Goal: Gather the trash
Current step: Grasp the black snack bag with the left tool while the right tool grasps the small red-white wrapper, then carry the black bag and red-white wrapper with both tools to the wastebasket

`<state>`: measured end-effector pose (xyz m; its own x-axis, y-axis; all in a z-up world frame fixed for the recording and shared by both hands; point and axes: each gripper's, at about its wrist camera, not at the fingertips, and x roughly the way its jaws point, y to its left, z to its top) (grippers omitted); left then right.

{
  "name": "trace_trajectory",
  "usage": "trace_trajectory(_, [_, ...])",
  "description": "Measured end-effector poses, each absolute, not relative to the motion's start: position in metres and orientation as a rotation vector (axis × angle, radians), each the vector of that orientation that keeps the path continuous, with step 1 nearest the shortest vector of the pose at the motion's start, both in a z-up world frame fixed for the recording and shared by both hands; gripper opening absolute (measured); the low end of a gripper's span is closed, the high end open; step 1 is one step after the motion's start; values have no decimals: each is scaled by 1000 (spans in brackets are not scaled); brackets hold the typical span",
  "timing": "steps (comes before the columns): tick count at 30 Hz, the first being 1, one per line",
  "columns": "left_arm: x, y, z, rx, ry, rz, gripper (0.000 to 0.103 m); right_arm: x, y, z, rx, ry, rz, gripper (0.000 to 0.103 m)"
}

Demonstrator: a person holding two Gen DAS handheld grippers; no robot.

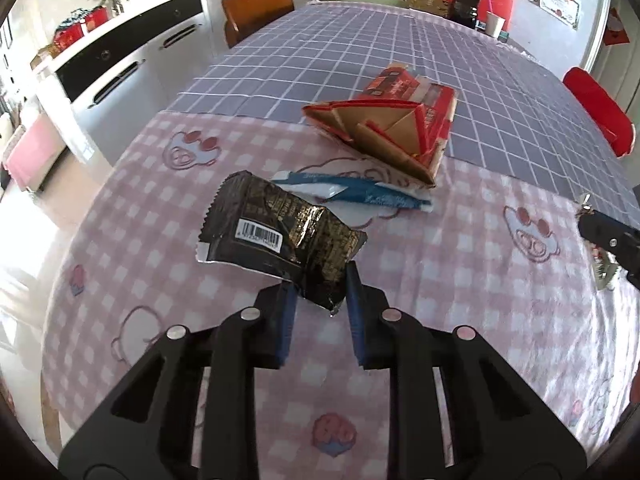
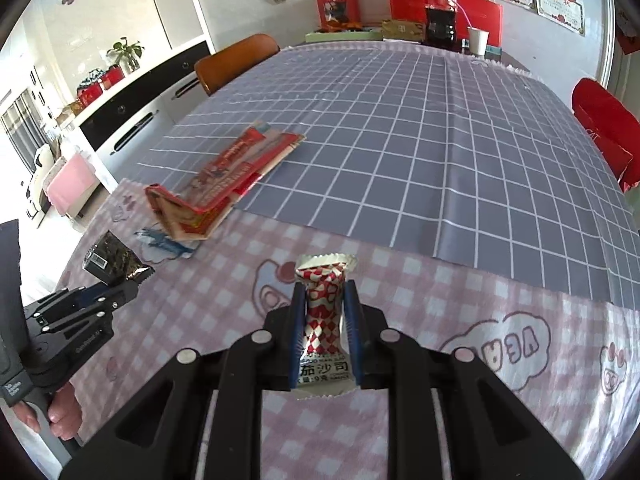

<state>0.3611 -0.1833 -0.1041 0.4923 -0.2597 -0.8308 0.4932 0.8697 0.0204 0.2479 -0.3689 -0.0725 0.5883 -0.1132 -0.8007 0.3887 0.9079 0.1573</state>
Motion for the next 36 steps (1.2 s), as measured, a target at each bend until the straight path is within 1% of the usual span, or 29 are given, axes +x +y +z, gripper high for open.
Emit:
trace_trajectory(10, [340, -136, -89, 219, 929, -428, 23, 237, -322, -49, 309, 854, -209, 19])
trace_trajectory(16, [327, -92, -82, 179, 915, -362, 23, 242, -278, -39, 279, 839, -124, 19])
trace_trajectory(29, [300, 45, -71, 36, 893, -143, 23, 265, -138, -23, 166, 841, 123, 19])
trace_trajectory(36, [282, 123, -84, -10, 903, -15, 23, 273, -52, -28, 98, 868, 273, 19])
